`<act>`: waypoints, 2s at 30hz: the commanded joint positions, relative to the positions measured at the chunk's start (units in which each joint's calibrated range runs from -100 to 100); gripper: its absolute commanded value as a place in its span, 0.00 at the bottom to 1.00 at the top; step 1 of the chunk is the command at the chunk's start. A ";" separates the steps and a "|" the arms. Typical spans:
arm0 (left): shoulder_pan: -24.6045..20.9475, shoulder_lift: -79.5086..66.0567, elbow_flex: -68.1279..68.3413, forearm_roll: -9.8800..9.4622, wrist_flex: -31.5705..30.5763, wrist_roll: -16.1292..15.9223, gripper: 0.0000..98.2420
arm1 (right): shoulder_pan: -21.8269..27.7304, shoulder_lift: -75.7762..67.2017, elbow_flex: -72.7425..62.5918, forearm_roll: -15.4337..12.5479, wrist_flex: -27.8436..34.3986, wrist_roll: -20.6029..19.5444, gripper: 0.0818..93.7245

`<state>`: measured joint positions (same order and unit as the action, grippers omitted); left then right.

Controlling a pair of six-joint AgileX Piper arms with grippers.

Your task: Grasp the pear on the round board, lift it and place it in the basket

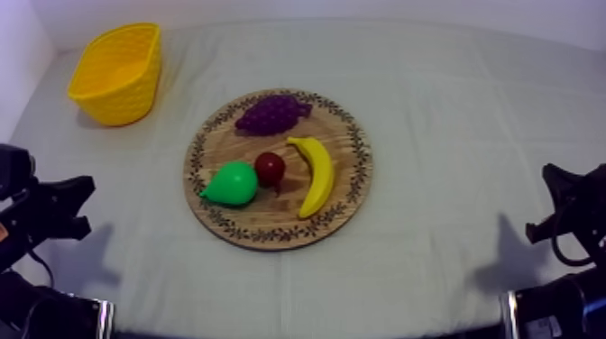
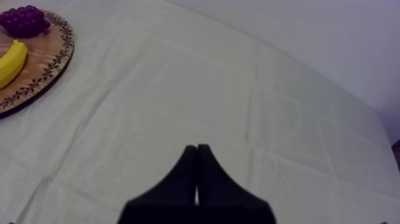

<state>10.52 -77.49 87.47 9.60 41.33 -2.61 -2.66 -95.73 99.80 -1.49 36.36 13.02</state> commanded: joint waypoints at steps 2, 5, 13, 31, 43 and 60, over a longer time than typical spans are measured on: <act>2.02 8.73 -6.86 -0.01 5.09 0.34 0.00 | -0.02 -0.03 -0.02 0.00 0.02 -0.05 0.00; 3.10 14.94 -12.70 0.16 9.99 1.19 0.00 | -0.02 -0.03 -0.02 0.00 0.02 -0.05 0.00; 2.60 31.07 -26.97 -0.06 22.37 3.56 0.00 | -0.02 -0.03 -0.02 0.00 0.02 -0.05 0.00; 5.60 59.84 -58.21 -5.98 42.99 5.20 0.00 | -0.02 -0.03 -0.02 0.00 0.02 -0.05 0.00; 13.93 72.94 -72.52 -6.29 48.38 1.61 0.00 | -0.02 -0.03 -0.02 0.00 0.02 -0.05 0.00; 17.73 78.19 -82.48 -6.91 55.65 -0.08 0.00 | -0.02 -0.03 -0.02 0.00 0.02 -0.05 0.00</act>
<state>28.20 0.84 4.99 2.64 96.91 -2.49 -2.66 -95.73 99.80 -1.49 36.36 12.96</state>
